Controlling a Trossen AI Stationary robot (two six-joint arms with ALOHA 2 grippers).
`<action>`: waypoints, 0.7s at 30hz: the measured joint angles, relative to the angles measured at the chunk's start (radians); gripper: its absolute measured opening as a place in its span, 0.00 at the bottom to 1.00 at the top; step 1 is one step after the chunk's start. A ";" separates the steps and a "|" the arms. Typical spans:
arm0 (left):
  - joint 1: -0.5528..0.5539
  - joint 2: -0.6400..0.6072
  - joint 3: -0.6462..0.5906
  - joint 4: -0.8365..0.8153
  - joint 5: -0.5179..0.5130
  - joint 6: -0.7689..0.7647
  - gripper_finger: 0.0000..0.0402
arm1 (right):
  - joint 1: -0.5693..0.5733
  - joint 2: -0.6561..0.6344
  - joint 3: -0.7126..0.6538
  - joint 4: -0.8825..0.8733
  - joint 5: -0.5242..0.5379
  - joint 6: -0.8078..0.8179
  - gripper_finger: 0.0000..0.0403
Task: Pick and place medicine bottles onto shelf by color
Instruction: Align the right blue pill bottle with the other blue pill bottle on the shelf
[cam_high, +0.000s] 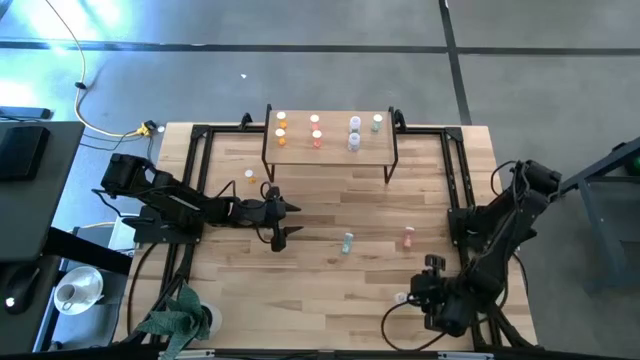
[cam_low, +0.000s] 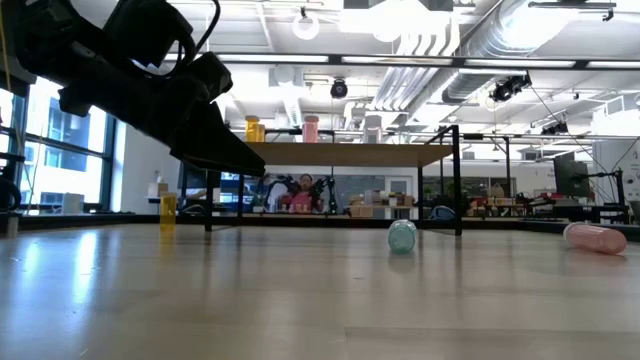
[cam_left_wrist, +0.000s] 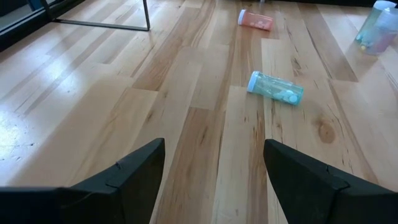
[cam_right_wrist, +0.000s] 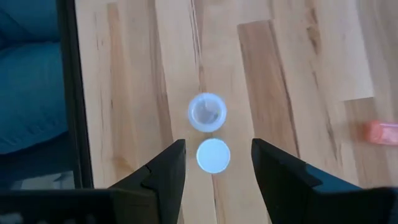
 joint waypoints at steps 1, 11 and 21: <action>0.000 0.000 0.000 0.000 0.000 -0.001 0.66 | 0.003 0.012 0.000 0.004 -0.001 0.000 0.43; 0.000 0.000 0.000 0.000 0.000 -0.001 0.66 | 0.011 0.081 0.000 0.007 -0.011 0.044 0.43; 0.000 0.000 0.000 0.000 0.000 -0.001 0.66 | 0.011 0.123 0.000 0.016 -0.034 0.089 0.43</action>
